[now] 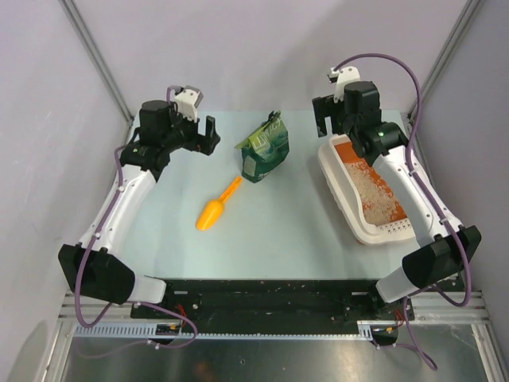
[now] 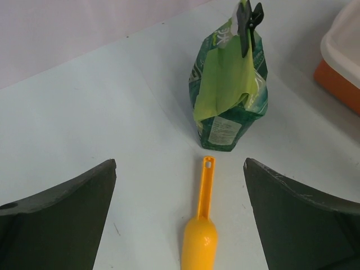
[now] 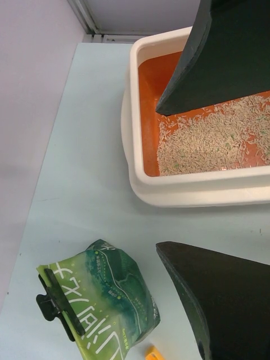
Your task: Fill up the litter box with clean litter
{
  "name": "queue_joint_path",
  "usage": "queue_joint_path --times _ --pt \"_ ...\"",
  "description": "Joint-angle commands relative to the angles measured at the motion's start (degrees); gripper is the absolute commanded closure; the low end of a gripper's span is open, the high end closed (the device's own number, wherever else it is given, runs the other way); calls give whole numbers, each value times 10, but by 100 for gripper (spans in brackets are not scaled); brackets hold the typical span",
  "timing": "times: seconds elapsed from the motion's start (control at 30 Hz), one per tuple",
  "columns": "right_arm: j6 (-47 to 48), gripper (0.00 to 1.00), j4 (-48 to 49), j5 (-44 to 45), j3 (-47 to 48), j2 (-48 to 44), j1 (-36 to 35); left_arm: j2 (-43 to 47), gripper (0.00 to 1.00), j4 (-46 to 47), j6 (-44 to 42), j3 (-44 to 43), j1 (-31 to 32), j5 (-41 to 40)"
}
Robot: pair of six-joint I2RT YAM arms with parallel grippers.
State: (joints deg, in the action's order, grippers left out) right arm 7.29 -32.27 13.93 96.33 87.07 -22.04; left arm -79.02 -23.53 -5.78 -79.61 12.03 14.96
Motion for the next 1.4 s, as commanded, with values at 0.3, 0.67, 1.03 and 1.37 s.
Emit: queue_joint_path --times 0.3,0.67,1.03,1.37 --pt "152 0 -144 -171 55 6 3 1 0 -7 6 -6 20 76" --pt "149 0 -261 -179 -3 0 47 -76 0 -19 -76 -82 125 51" --pt "157 2 -263 -189 -119 -65 116 -259 0 -9 -34 -256 159 -106" --pt "193 3 -293 -209 -161 -66 115 -363 15 -2 -49 -310 171 -110"
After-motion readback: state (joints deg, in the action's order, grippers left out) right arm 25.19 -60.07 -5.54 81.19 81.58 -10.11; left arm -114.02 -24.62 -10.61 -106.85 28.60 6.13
